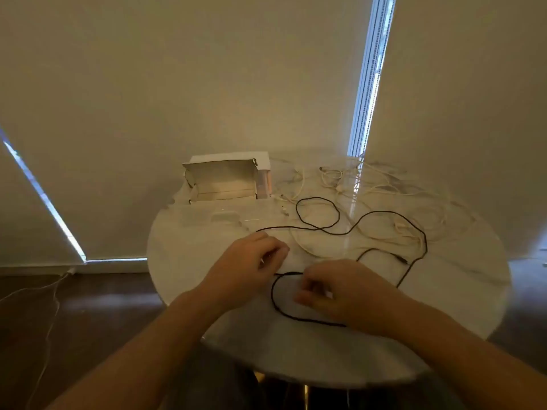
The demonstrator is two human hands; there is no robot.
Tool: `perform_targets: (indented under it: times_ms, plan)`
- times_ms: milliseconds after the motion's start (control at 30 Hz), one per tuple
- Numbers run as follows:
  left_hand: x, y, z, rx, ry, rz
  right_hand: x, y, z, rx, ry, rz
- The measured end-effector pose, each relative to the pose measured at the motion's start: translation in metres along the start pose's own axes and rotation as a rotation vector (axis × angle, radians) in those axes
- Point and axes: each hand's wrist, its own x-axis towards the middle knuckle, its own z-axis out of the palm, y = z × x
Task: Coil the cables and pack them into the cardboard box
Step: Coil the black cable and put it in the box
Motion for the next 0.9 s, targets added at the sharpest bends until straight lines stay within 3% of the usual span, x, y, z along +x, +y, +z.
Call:
perform_targets:
  times_ms: [200,433,900]
  plan:
    - [0.003,0.001,0.000,-0.013,-0.016,-0.033,0.003,-0.011,0.010,-0.069,-0.119,-0.063]
    - [0.004,0.001,-0.002,-0.029,-0.005,-0.024,0.001,-0.008,0.010,-0.098,-0.144,-0.119]
    - [0.019,0.028,-0.012,-0.486,-0.067,-0.208,0.004,0.016,-0.060,-0.007,0.380,-0.058]
